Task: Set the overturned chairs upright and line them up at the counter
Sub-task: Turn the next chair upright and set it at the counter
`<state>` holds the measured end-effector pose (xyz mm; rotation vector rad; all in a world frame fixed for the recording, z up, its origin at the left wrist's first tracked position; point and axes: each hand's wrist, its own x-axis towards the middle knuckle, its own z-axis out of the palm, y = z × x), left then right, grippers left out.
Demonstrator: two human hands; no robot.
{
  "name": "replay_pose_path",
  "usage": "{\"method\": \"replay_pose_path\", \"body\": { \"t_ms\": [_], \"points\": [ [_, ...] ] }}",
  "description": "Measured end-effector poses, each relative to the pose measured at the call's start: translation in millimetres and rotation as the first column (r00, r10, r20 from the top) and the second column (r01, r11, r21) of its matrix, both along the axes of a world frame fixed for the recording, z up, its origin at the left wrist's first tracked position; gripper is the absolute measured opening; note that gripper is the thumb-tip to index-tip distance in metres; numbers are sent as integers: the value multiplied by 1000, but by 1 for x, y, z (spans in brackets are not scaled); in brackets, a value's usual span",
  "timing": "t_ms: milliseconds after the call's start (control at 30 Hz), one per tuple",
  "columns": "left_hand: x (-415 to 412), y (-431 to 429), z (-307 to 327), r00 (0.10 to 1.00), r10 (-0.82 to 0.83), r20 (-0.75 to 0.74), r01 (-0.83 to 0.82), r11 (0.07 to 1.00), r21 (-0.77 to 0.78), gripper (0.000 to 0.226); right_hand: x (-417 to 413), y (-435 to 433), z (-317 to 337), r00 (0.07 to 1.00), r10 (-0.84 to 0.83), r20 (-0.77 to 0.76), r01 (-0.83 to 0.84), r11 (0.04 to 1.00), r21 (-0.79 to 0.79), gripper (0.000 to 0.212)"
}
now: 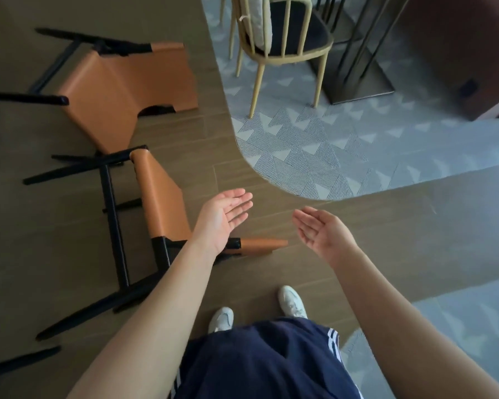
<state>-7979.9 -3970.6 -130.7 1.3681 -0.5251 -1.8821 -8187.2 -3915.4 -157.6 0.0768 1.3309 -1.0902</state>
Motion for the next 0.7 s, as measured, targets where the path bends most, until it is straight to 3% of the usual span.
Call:
{"method": "replay_pose_path", "body": {
  "t_ms": [200, 333, 500, 700],
  "points": [
    [-53, 0, -35, 992, 102, 70, -102, 995, -12, 21, -57, -31, -37, 978, 203, -37, -201, 979, 39, 23],
    [-80, -5, -65, 985, 120, 120, -117, 993, -29, 16, -89, -38, -73, 973, 229, -25, -226, 969, 99, 26],
    [-109, -17, -113, 961, -4, 275, 8, 1000, -12, 14, -101, -46, -128, 970, 241, -10, -237, 960, 146, 26],
    [-133, -29, -192, 855, -181, 485, 204, 979, 5, 12, -91, -59, -221, 954, 299, 16, -298, 940, 166, 19]
  ]
}}
